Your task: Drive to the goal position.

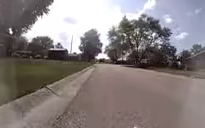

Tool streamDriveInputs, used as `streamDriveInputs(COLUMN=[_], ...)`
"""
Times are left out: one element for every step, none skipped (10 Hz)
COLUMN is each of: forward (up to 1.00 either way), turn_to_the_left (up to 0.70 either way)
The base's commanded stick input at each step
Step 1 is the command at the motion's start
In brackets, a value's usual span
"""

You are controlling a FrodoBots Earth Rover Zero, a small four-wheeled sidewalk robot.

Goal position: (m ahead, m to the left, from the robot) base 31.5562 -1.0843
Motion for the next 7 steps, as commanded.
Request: streamDriveInputs(forward=[1.0,1.0,1.0,1.0,1.0,1.0,1.0], turn_to_the_left=[0.0,0.0,0.0,0.0,0.0,0.0,0.0])
